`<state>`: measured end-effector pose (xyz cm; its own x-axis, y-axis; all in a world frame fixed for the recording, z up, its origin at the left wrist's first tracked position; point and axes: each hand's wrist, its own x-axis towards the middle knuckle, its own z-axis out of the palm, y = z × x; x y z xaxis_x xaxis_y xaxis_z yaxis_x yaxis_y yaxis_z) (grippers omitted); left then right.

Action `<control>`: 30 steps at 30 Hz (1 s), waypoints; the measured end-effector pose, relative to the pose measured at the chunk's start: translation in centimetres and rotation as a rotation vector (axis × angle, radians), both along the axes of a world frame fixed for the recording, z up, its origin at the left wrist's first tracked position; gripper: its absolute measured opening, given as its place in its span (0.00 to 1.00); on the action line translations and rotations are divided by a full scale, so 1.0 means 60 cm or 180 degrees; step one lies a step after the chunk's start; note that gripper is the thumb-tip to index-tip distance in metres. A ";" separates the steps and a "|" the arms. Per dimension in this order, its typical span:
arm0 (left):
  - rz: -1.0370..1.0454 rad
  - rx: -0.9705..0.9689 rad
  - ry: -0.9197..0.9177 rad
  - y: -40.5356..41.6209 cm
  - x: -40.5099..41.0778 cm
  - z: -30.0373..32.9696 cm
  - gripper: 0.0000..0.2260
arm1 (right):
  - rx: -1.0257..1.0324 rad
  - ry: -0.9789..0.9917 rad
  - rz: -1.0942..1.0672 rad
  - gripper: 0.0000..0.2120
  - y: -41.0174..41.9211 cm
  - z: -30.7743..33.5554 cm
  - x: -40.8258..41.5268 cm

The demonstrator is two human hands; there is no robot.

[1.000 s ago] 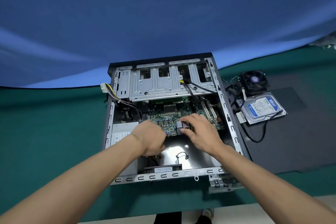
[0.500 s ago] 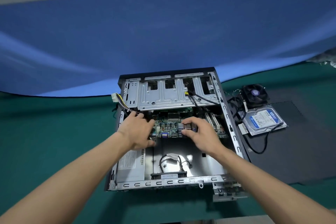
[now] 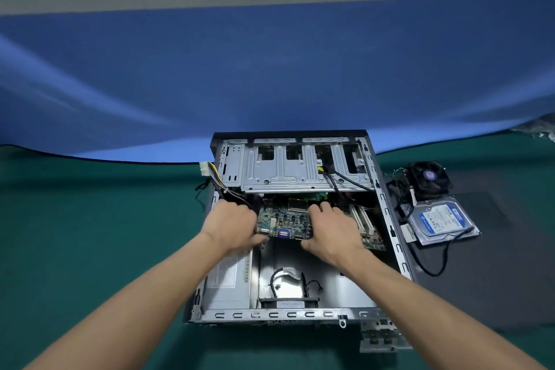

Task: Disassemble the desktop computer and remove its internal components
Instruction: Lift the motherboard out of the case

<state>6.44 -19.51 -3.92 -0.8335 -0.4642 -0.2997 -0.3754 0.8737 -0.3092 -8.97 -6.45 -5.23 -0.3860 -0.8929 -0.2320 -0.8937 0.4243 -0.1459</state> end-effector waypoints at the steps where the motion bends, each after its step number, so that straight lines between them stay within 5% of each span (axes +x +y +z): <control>1: 0.0110 0.0056 0.0111 -0.003 0.003 0.002 0.28 | -0.0106 -0.0020 -0.0030 0.23 -0.001 0.000 -0.001; 9: 0.1557 0.2008 0.1862 -0.040 0.031 0.024 0.21 | -0.0883 -0.0447 -0.0242 0.16 -0.009 0.025 -0.011; 12: 0.1808 0.2383 0.1978 -0.043 0.032 0.027 0.21 | -0.0832 -0.0365 -0.0184 0.19 -0.021 0.042 -0.015; 21: 0.1709 0.2339 0.1747 -0.034 0.047 0.044 0.28 | -0.0456 -0.0515 0.0252 0.17 -0.042 0.104 -0.048; 27: 0.1676 0.1965 0.1369 -0.029 0.035 0.035 0.10 | -0.0352 -0.0592 0.0126 0.16 -0.047 0.120 -0.049; 30: 0.2015 0.2075 0.1706 -0.029 0.025 0.028 0.05 | -0.0353 -0.0509 0.0207 0.15 -0.039 0.115 -0.042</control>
<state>7.95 -21.23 -2.23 -0.5928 -0.7425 -0.3120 -0.7696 0.4080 0.4912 -11.51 -8.76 1.66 -0.2929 -0.9382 -0.1845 -0.8804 0.3399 -0.3308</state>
